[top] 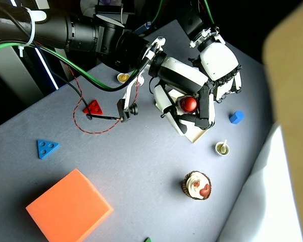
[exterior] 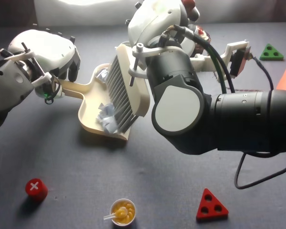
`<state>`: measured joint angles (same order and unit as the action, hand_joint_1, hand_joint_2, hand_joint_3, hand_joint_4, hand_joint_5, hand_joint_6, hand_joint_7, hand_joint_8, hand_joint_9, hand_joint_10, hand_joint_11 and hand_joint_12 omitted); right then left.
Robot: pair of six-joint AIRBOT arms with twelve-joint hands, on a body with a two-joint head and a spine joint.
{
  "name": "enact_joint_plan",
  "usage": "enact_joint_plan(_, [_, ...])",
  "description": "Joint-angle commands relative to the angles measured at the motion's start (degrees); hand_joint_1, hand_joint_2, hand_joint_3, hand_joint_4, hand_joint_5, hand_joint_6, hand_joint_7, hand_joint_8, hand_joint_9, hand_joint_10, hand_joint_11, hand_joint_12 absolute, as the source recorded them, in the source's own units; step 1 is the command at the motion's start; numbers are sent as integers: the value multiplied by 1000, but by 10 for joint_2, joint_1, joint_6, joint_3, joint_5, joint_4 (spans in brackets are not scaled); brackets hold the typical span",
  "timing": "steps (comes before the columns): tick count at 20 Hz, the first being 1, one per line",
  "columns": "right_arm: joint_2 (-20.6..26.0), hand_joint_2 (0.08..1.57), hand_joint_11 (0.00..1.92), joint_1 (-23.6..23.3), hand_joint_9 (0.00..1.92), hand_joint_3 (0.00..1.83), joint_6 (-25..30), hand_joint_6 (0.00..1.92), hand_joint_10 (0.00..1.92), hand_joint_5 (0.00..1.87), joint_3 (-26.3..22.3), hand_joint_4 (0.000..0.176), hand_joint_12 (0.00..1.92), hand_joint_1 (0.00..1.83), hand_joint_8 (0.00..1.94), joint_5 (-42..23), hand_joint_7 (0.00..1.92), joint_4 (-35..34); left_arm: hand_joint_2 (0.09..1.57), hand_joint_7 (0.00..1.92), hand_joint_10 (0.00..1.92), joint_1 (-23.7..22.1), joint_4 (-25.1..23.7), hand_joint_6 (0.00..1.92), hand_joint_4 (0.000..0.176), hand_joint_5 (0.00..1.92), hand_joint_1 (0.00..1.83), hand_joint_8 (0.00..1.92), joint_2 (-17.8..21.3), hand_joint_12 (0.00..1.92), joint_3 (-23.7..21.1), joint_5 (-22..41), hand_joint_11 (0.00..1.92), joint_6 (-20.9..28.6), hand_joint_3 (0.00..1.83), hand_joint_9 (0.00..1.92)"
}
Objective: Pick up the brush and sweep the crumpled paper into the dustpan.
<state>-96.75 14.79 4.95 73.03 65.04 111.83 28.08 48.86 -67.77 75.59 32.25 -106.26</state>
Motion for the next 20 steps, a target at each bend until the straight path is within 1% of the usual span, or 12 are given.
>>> enact_joint_plan(1, [3, 1132, 1016, -8, 1077, 0, -4, 1921, 1921, 976, 0, 176, 1921, 1703, 1941, 36, 1060, 70, 1095, 1159, 1293, -5, -19, 877, 0, 894, 1386, 703, 5, 1238, 4, 55, 439, -3, 0, 923])
enact_joint_plan(3, [7, 1135, 1023, -8, 1090, 0, -4, 1921, 1921, 980, 0, 176, 1921, 1675, 1941, 36, 1082, 84, 1095, 1164, 1288, -5, -19, 903, 0, 891, 1386, 687, 5, 1239, 4, 55, 458, -3, 0, 921])
enact_joint_plan(5, [17, 1136, 1034, -8, 1103, 0, -4, 1921, 1921, 977, -2, 176, 1921, 1673, 1941, 36, 1096, 89, 1087, 1195, 1261, -5, -19, 906, 0, 898, 1388, 619, 5, 1223, 4, 55, 479, -2, 0, 939])
enact_joint_plan(7, [31, 1133, 1032, -4, 1107, 0, -4, 1921, 1921, 1005, -7, 176, 1921, 1689, 1941, 34, 1106, 91, 1086, 1190, 1243, -5, -19, 923, 0, 893, 1388, 615, 5, 1222, 4, 55, 478, -2, 0, 954])
enact_joint_plan(9, [44, 1133, 1029, 0, 1109, 0, -4, 1921, 1921, 1009, -12, 176, 1921, 1690, 1941, 32, 1102, 91, 1082, 1192, 1242, -5, -19, 900, 0, 916, 1389, 614, 5, 1230, 4, 55, 469, -2, 0, 948])
enact_joint_plan(10, [51, 1152, 998, 1, 1089, 6, -4, 1921, 1921, 988, -15, 176, 1921, 1663, 1941, 31, 1100, 91, 1087, 1181, 1245, -5, -19, 939, 0, 896, 1387, 631, 5, 1234, 4, 55, 469, -2, 0, 942])
enact_joint_plan(12, [67, 1129, 1013, 1, 1095, 0, -4, 1921, 1921, 1004, -27, 176, 1921, 1695, 1941, 29, 1093, 87, 1088, 1175, 1254, -5, -19, 931, 0, 903, 1386, 637, 5, 1241, 4, 55, 477, -2, 0, 940])
enact_joint_plan(13, [73, 1126, 1025, 1, 1106, 0, -4, 1921, 1921, 1005, -34, 176, 1921, 1698, 1941, 28, 1095, 84, 1084, 1191, 1248, -5, -20, 897, 0, 913, 1388, 620, 5, 1237, 4, 54, 485, -2, 0, 946])
enact_joint_plan(15, [91, 1130, 1021, -2, 1095, 0, -4, 1921, 1921, 999, -51, 176, 1921, 1685, 1941, 21, 1087, 73, 1090, 1184, 1276, -5, -20, 907, 0, 890, 1387, 643, 5, 1213, 4, 54, 451, -2, 1, 930])
enact_joint_plan(16, [100, 1130, 1021, -4, 1094, 0, -4, 1921, 1921, 997, -58, 176, 1921, 1696, 1941, 12, 1085, 64, 1091, 1177, 1285, -4, -20, 882, 0, 899, 1387, 660, 5, 1224, 4, 54, 464, -2, 0, 929])
enact_joint_plan(17, [111, 1124, 1040, -6, 1105, 0, 1, 1921, 1921, 1002, -67, 176, 1921, 1703, 1941, -2, 1091, 51, 1091, 1174, 1291, -4, -20, 875, 0, 905, 1387, 668, 5, 1237, 3, 54, 436, -2, 0, 924])
enact_joint_plan(20, [147, 1130, 1030, -10, 1105, 0, 47, 1921, 1921, 992, -91, 176, 1921, 1708, 1941, -39, 1088, 28, 1090, 1186, 1270, -3, -20, 918, 0, 892, 1387, 640, 5, 1223, 3, 55, 445, -2, 0, 927])
